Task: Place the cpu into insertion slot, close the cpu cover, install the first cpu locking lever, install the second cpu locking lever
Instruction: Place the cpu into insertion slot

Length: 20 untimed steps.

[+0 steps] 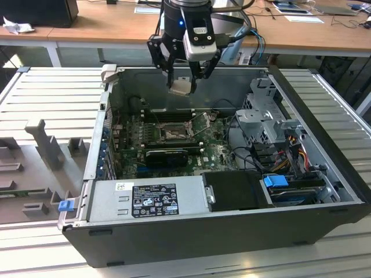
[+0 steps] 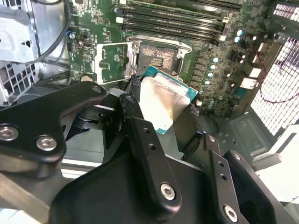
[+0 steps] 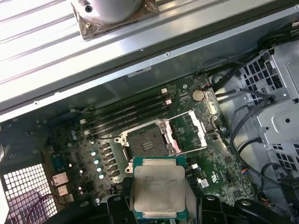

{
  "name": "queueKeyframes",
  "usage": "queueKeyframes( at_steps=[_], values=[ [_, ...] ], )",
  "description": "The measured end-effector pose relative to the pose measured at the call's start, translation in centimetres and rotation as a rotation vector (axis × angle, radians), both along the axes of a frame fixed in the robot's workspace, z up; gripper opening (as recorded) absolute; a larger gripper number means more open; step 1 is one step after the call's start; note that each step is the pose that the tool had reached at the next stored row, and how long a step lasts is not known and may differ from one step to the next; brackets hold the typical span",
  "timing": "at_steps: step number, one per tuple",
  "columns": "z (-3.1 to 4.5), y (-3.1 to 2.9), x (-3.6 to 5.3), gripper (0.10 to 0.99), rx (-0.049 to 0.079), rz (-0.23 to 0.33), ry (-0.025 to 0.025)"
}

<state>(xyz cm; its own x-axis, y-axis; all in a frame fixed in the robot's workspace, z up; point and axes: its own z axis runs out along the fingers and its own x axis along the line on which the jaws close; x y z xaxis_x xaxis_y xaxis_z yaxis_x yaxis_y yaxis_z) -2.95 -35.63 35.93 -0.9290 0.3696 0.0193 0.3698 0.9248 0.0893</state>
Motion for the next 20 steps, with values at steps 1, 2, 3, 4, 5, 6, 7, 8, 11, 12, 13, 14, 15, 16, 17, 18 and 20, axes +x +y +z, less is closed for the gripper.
queueKeyframes(
  at_steps=[1,2,3,4,5,6,7,8,11,12,13,14,15,16,17,18,20],
  values=[
    [-0.01,0.00,0.00,0.529,0.000,-0.021,0.0000],
    [-0.02,0.00,0.00,0.529,0.000,-0.042,0.0000],
    [-0.02,0.00,0.00,0.529,0.000,-0.061,0.0000],
    [-0.03,0.00,0.00,0.529,0.000,-0.076,0.0000],
    [-0.03,0.00,-0.01,0.529,0.000,-0.094,0.0000],
    [-0.04,0.00,-0.01,0.529,0.000,-0.105,0.0000],
    [-0.05,0.00,-0.03,0.529,0.000,-0.115,0.0000],
    [-0.05,0.00,-0.05,0.529,0.000,-0.120,0.0000],
    [-0.07,0.01,-0.06,0.529,0.000,-0.131,0.0000],
    [-0.09,0.01,-0.06,0.529,0.000,-0.133,-0.0001],
    [-0.09,0.02,-0.06,0.529,0.000,-0.136,0.0000],
    [-0.10,0.02,-0.06,0.529,0.000,-0.139,0.0000],
    [-0.11,0.02,-0.06,0.529,0.000,-0.142,0.0001],
    [-0.12,0.02,-0.07,0.529,0.000,-0.145,0.0001],
    [-0.13,0.02,-0.07,0.529,0.000,-0.149,0.0000],
    [-0.14,0.02,-0.07,0.529,0.000,-0.152,0.0000],
    [-0.16,0.02,-0.07,0.529,0.000,-0.160,0.0000]
  ],
)
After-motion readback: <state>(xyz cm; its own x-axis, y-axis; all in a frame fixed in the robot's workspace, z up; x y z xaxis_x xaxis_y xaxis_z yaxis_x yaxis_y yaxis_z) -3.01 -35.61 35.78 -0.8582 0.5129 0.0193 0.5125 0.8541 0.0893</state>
